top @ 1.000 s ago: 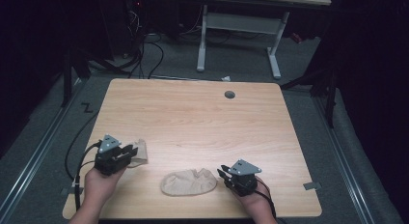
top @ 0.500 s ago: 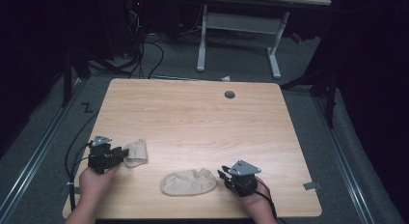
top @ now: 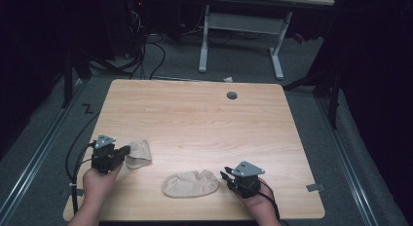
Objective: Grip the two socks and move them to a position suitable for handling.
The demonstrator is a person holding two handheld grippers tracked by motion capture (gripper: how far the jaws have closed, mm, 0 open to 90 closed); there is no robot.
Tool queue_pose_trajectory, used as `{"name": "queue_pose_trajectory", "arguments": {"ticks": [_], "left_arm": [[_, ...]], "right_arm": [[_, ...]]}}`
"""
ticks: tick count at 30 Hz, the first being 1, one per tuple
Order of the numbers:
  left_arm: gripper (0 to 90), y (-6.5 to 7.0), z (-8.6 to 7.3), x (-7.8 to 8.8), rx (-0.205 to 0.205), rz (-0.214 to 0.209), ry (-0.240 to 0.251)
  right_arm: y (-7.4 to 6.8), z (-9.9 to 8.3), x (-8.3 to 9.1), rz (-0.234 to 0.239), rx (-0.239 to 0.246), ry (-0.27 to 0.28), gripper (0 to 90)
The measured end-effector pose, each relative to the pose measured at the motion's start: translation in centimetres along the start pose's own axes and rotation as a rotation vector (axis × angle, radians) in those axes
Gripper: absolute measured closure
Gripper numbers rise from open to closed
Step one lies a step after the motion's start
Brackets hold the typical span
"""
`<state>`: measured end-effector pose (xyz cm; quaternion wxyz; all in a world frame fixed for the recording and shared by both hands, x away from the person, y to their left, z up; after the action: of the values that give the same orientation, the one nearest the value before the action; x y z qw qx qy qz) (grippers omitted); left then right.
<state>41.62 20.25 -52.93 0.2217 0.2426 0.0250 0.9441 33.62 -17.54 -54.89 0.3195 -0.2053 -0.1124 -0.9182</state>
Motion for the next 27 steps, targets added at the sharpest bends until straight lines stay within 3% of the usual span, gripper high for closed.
{"name": "queue_pose_trajectory", "arguments": {"ticks": [7, 17, 23, 27], "left_arm": [[87.0, 4.9, 1.9, -2.1, -0.103, -0.071, 0.013], [86.8, 11.2, 2.3, -7.1, -0.147, -0.159, -0.033], [86.5, 15.4, 2.6, -9.3, -0.185, -0.215, -0.052], [86.1, 17.6, 2.5, -10.2, -0.202, -0.243, -0.063]], "right_arm": [[0.5, 0.1, 0.3, -0.020, -0.014, 0.017, 72.5], [1.3, -0.3, 0.3, -0.030, -0.043, 0.024, 69.2], [1.4, -0.5, 0.3, -0.021, -0.063, 0.014, 67.8], [1.3, -0.4, 0.4, -0.025, -0.069, 0.022, 66.4]]}}
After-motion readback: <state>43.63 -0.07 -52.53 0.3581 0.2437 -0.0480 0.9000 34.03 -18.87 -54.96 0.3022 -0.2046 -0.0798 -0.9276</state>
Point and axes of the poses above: each handheld gripper's, and its own axes: x roughly backward along the jaws, z roughly out of its top, y roughly to its right, the point moved 6 cm from there along -x, roughly forward along the jaws, and after that the axes turned 12 degrees about y, right-handed, at the moved point
